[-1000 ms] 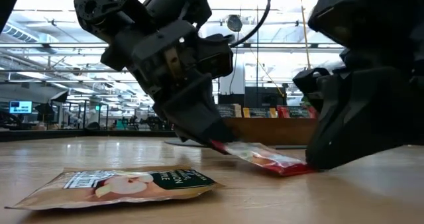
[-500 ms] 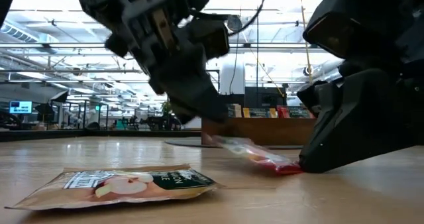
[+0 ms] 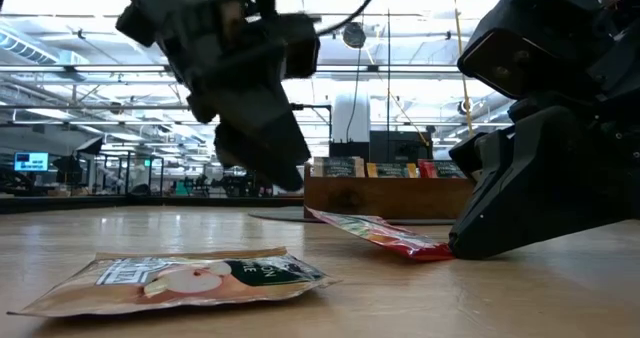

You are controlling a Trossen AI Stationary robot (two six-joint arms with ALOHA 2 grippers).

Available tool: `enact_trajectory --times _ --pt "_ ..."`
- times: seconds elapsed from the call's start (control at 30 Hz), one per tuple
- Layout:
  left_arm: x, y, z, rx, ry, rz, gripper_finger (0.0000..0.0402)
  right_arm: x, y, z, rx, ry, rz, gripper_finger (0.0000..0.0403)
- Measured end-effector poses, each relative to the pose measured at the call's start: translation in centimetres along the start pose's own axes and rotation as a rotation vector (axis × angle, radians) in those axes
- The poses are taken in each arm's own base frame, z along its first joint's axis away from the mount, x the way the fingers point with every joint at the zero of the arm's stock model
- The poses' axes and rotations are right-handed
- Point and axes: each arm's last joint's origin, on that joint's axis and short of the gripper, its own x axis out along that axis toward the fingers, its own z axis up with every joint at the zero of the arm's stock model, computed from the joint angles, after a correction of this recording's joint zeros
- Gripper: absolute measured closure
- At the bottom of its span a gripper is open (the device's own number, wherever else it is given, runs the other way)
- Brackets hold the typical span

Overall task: Pick & Place Tea
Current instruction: Put the red tea bag into the right section of the wooden organizer

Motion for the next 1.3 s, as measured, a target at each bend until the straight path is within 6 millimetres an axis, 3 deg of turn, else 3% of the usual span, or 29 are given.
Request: enact_trajectory --times 0.17,0.33,0.67,1.3 --pt "0.3 -0.3 -0.2 -0.045 0.020 -0.035 0.0129 0.0 -0.1 0.0 -0.003 0.003 -0.005 0.0403" --pt "0.8 0.4 -0.6 -0.073 0.053 -0.005 0.0111 0.1 -0.2 0.0 -0.001 -0.003 -0.021 0.0403" --pt "3.1 1.9 -0.3 -0.100 0.057 -0.110 0.0115 0.2 -0.6 0.0 0.008 -0.016 -0.056 0.0403" --pt "3.3 2.4 0.1 -0.076 0.005 -0.102 0.0172 0.6 -1.2 0.4 0.034 -0.064 -0.103 0.0403"
